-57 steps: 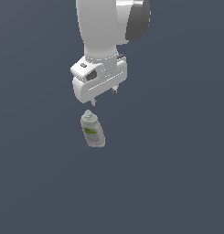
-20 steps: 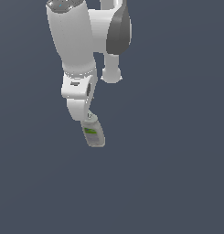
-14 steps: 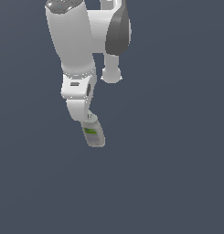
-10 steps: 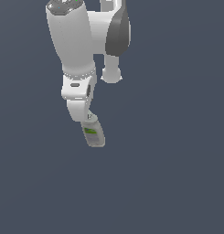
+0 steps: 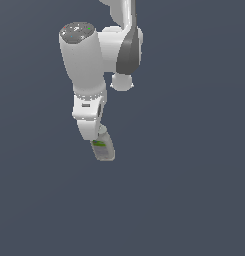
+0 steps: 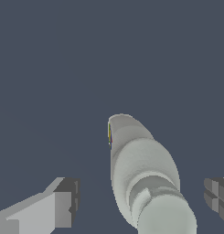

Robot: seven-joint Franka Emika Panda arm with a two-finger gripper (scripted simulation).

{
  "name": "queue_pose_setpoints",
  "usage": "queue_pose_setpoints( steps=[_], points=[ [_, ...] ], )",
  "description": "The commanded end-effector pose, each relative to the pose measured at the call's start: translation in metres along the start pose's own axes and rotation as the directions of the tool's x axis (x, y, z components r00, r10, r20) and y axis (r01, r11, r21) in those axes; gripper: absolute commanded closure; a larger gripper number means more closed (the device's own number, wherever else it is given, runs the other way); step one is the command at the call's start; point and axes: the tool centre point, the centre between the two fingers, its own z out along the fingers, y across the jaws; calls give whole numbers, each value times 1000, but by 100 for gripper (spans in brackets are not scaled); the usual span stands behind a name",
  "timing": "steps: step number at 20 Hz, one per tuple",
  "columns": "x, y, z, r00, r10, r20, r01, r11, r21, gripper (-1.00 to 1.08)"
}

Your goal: Pick up the object and move it to a goal position.

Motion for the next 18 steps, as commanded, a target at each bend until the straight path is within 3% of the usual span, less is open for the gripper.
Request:
queue_pose_setpoints(
  steps=[1,4,5,18],
  points=[
    [0,0,7,1000,0,0,0,1000,-1,-92],
    [0,1,10,1000,-1,0,1,1000,-1,-92],
    [0,1,10,1000,-1,0,1,1000,-1,108],
    [2,1,6,1000,-1,0,1,1000,-4,108]
  ],
)
